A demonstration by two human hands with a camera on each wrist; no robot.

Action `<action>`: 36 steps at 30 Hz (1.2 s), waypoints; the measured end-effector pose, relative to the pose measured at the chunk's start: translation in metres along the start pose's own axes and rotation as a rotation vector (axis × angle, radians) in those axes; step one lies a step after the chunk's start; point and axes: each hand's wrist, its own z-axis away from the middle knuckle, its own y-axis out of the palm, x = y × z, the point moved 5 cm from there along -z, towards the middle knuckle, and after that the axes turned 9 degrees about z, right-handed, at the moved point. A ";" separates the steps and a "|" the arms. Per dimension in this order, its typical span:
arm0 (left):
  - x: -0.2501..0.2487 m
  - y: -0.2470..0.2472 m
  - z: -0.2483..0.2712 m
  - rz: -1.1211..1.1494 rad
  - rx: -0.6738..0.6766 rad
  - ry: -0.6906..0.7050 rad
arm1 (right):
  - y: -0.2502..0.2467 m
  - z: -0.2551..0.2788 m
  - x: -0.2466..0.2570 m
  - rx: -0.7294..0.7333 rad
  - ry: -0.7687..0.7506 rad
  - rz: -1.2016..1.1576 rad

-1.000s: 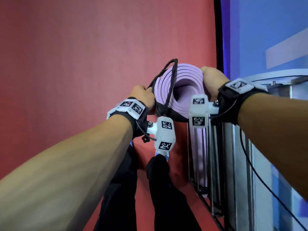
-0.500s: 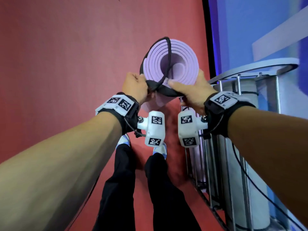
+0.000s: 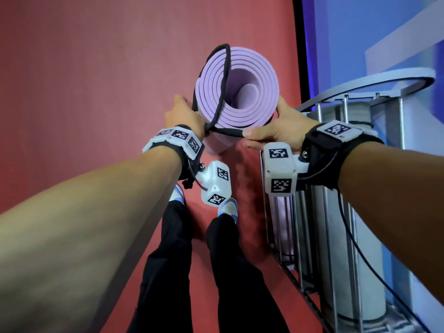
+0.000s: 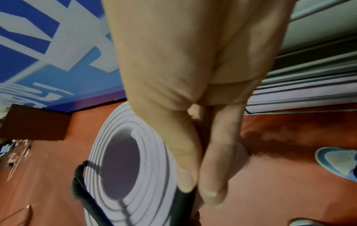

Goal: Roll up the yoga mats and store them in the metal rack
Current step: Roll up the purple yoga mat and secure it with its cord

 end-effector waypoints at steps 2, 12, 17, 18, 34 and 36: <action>-0.002 -0.004 -0.004 -0.037 -0.010 0.016 | -0.005 -0.004 -0.003 0.005 0.044 0.183; 0.005 0.004 -0.020 -0.097 0.069 0.046 | -0.010 -0.020 -0.019 -0.161 0.082 0.010; 0.005 0.001 -0.022 -0.129 0.087 0.041 | -0.002 -0.033 -0.033 -0.339 0.104 0.125; 0.004 0.001 -0.022 -0.160 0.102 0.040 | -0.002 -0.038 -0.035 -0.362 0.128 0.204; -0.048 -0.027 0.000 0.214 0.131 0.110 | 0.002 -0.023 0.080 -0.468 -0.258 0.884; -0.075 -0.030 0.014 0.276 0.230 0.174 | 0.015 -0.018 0.089 -0.437 -0.274 0.970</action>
